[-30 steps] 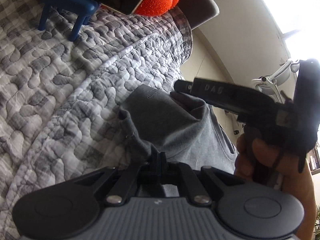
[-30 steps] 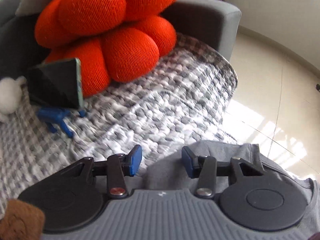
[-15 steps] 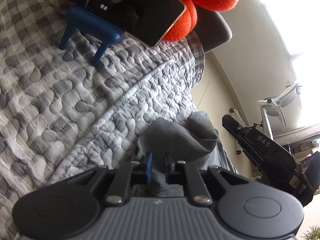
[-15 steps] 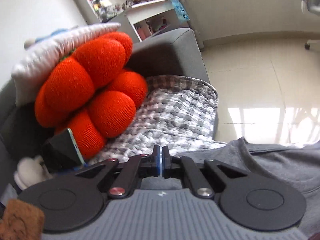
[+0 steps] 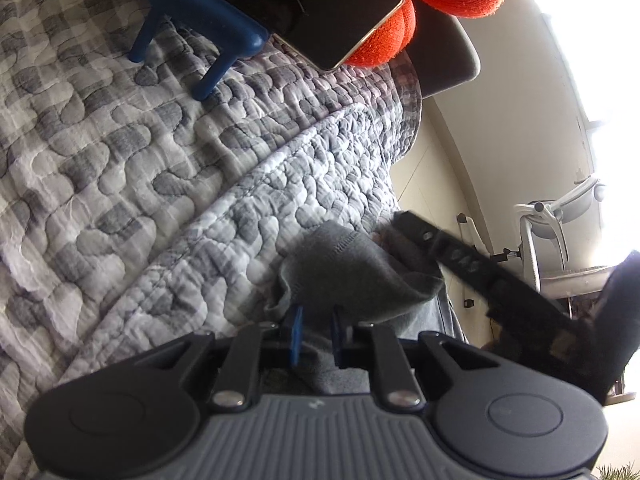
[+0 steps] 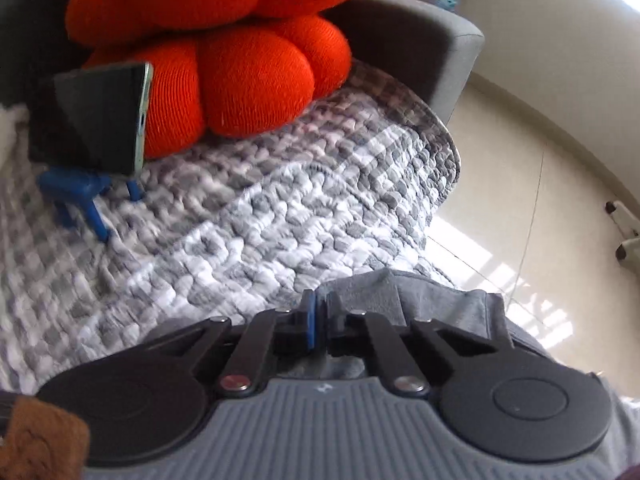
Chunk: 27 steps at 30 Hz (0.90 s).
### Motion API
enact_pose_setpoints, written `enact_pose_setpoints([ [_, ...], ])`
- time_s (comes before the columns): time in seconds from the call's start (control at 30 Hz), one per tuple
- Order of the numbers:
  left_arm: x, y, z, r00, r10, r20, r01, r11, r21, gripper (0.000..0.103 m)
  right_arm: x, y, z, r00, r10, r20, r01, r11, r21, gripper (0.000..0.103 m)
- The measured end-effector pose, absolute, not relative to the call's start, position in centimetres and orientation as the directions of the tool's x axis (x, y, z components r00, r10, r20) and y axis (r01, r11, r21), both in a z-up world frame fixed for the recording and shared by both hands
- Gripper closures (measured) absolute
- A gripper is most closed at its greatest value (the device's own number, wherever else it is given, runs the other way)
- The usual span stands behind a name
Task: Fold clothes
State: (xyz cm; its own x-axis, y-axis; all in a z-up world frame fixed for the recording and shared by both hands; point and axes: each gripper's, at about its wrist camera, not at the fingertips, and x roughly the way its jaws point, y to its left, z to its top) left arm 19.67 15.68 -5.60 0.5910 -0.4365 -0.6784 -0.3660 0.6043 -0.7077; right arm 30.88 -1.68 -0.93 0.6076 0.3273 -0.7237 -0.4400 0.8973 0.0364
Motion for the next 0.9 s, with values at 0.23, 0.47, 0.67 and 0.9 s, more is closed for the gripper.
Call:
enact_pose_setpoints([
  [0.23, 19.8, 15.5, -5.8, 0.586, -0.440, -0.681, -0.360, 0.611, -0.705, 0.086, 32.5, -10.4, -2.5, 0.650, 0.499, -0.573, -0.121, 0.813, 0.570, 0.102],
  [0.47, 19.7, 15.3, -5.6, 0.582, -0.441, -0.683, -0.358, 0.616, -0.702, 0.086, 31.2, -6.9, 0.6, 0.630, 0.429, -0.648, -0.311, 0.903, 0.296, 0.076],
  [0.67, 19.8, 15.8, -5.4, 0.594, -0.427, -0.682, -0.347, 0.629, -0.696, 0.086, 31.1, -0.6, 0.2, 0.546, 0.275, -0.791, -0.501, 0.864, -0.046, 0.055],
  [0.9, 19.8, 15.3, -5.3, 0.582, -0.431, -0.690, -0.325, 0.655, -0.683, 0.087, 31.3, -2.0, -1.3, 0.571, 0.301, -0.764, -0.430, 0.902, 0.034, 0.099],
])
